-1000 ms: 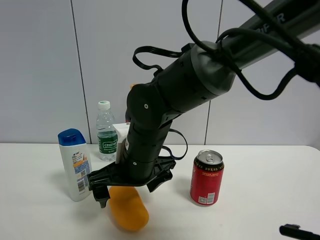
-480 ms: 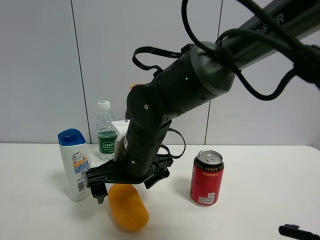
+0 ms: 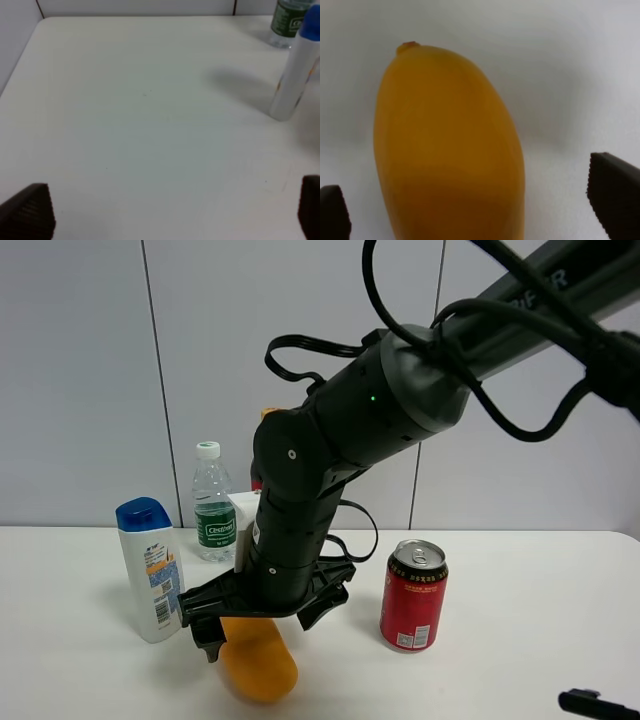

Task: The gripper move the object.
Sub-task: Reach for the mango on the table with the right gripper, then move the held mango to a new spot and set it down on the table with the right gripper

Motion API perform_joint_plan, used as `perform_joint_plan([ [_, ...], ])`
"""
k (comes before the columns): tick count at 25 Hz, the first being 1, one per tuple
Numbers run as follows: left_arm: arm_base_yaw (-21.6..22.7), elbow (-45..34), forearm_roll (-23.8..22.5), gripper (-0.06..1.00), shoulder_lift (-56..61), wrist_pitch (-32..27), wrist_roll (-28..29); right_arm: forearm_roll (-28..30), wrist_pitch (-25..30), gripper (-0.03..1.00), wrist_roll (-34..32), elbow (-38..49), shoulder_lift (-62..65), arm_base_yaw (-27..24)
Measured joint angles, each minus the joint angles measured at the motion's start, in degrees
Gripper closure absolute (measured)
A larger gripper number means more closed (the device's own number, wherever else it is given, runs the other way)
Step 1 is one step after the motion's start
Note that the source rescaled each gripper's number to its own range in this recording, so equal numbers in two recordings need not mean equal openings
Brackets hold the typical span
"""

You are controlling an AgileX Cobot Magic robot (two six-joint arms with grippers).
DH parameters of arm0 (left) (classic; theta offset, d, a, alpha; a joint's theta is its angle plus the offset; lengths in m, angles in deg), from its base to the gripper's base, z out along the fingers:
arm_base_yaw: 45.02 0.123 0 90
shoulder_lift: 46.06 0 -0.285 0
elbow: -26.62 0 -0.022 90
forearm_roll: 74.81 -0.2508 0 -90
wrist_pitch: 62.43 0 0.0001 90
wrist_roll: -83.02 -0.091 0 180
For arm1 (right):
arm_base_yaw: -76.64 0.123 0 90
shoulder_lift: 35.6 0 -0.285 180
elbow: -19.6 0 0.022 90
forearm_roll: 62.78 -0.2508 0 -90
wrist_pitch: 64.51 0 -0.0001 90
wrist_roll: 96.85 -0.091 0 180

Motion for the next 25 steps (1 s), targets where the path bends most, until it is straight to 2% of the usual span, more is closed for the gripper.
perform_joint_plan([
  [2, 0.0, 0.0, 0.0, -0.06, 0.0, 0.0, 0.0, 0.0, 0.06, 0.15, 0.0, 0.0, 0.0, 0.0],
  [4, 0.0, 0.0, 0.0, -0.06, 0.0, 0.0, 0.0, 0.0, 0.46, 0.29, 0.0, 0.0, 0.0, 0.0],
  [8, 0.0, 0.0, 0.0, -0.06, 0.0, 0.0, 0.0, -0.21, 1.77, 0.83, 0.0, 0.0, 0.0, 0.3],
  [9, 0.0, 0.0, 0.0, -0.06, 0.0, 0.0, 0.0, -0.21, 1.89, 0.86, 0.0, -0.05, 0.0, 0.44],
  [13, 0.0, 0.0, 0.0, -0.06, 0.0, 0.0, 0.0, -0.23, 3.6, 0.86, 0.0, -0.34, 0.05, 0.67],
  [18, 0.0, 0.0, 0.0, -0.06, 0.0, 0.0, 0.0, -0.17, 9.38, 0.86, 0.0, -2.28, -0.02, 0.67],
  [25, 0.0, 0.0, 0.0, -0.06, 0.0, 0.0, 0.0, -0.17, 13.97, 0.86, 0.0, -7.69, -0.03, 0.67],
])
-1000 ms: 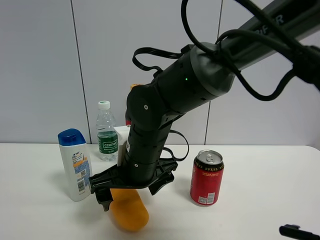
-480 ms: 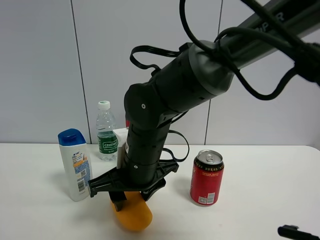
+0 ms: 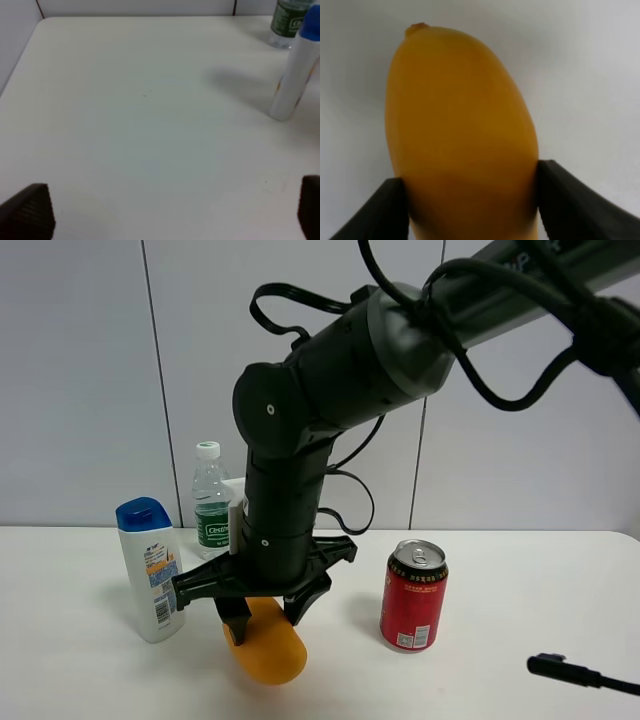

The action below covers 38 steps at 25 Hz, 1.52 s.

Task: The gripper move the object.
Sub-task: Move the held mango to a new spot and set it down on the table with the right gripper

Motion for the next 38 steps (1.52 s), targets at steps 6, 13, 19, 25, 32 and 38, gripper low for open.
perform_joint_plan([
  [6, 0.0, 0.0, 0.0, -0.06, 0.0, 0.0, 0.0, -1.28, 7.82, 0.87, 2.92, -4.13, 1.97, 0.58],
  [13, 0.0, 0.0, 0.0, -0.06, 0.0, 0.0, 0.0, -4.25, 14.22, 0.89, 5.08, -4.46, 8.19, 2.67],
  [19, 0.0, 0.0, 0.0, -0.06, 0.0, 0.0, 0.0, -4.16, 17.65, 0.9, 5.1, -4.46, 14.7, 3.55],
  [25, 0.0, 0.0, 0.05, -0.06, 0.0, 0.0, 0.0, -0.17, 22.55, 0.91, 4.39, -4.46, 17.57, 3.55],
  [32, 0.0, 0.0, 0.05, -0.06, 0.0, 0.0, 0.0, 2.59, 22.9, 0.91, 2.2, -4.46, 21.48, 2.31],
  [38, 0.0, 0.0, 0.05, -0.06, 0.0, 0.0, 0.0, 3.34, 22.97, 0.94, 2.1, -4.46, 25.3, -2.2],
])
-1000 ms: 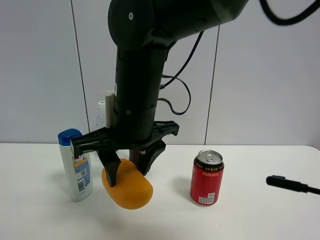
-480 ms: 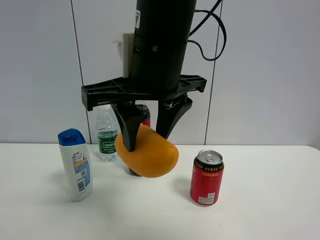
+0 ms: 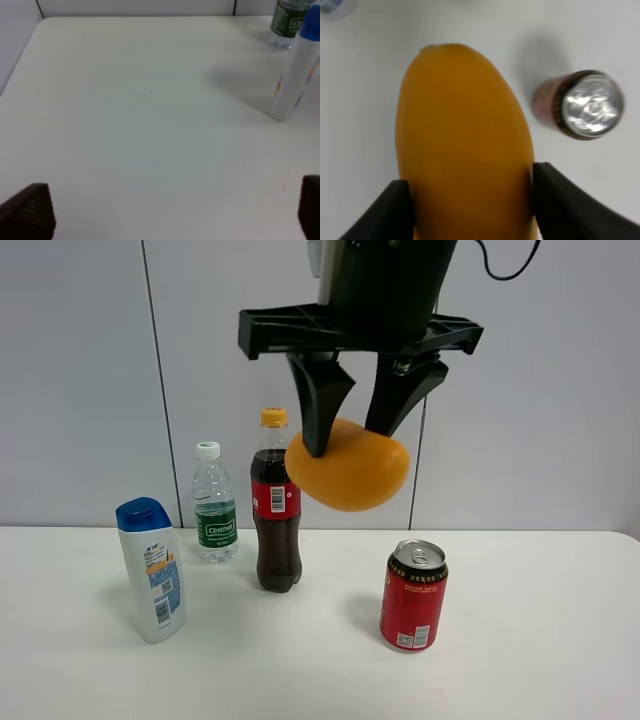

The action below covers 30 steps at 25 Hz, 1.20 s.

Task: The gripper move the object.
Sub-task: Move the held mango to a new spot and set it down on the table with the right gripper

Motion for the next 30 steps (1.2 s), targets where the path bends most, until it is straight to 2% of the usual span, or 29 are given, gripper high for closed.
perform_joint_plan([
  [12, 0.0, 0.0, 0.0, -0.06, 0.0, 0.0, 0.0, 1.84, 0.0, 0.95, 2.25, 0.0, 0.15, -10.4],
  [19, 0.0, 0.0, 0.0, -0.06, 0.0, 0.0, 0.0, 3.25, 0.02, 0.95, 4.18, 0.0, -4.38, -15.17],
  [30, 0.0, 0.0, 0.0, -0.06, 0.0, 0.0, 0.0, 3.35, -9.76, 0.95, 4.95, 0.0, -12.95, -19.58],
])
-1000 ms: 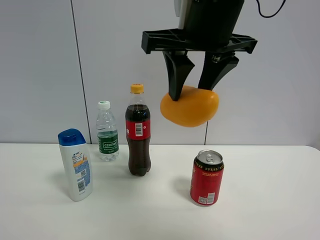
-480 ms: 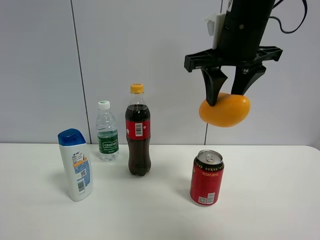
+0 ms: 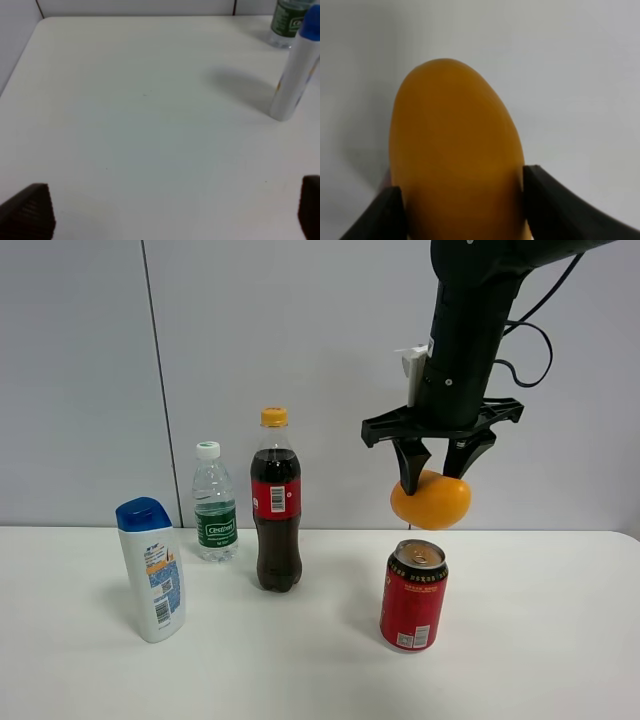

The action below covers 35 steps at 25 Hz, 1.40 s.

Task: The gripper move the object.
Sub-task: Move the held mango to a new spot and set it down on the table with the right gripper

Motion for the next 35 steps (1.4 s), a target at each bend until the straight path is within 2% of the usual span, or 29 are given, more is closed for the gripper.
perform_joint_plan([
  [10, 0.0, 0.0, 0.0, -0.06, 0.0, 0.0, 0.0, 1.47, -3.03, 0.95, -0.57, 0.0, -2.78, -5.23],
  [16, 0.0, 0.0, 0.0, -0.06, 0.0, 0.0, 0.0, 1.41, -10.3, 0.95, -2.16, 0.0, -6.17, -5.23],
  [19, 0.0, 0.0, 0.0, -0.06, 0.0, 0.0, 0.0, 1.41, -12.23, 0.96, -2.5, 0.0, -7.9, -5.23],
  [22, 0.0, 0.0, 0.0, -0.06, 0.0, 0.0, 0.0, 0.31, -13.98, 0.95, -2.56, 0.0, -9.91, -5.23],
  [30, 0.0, 0.0, -0.01, -0.06, 0.0, 0.0, 0.0, -3.58, -23.06, 0.95, -2.96, 0.0, -13.57, -5.16],
  [35, 0.0, 0.0, -0.01, -0.06, 0.0, 0.0, 0.0, -3.92, -24.75, 0.95, -2.98, 0.0, -16.34, -3.91],
])
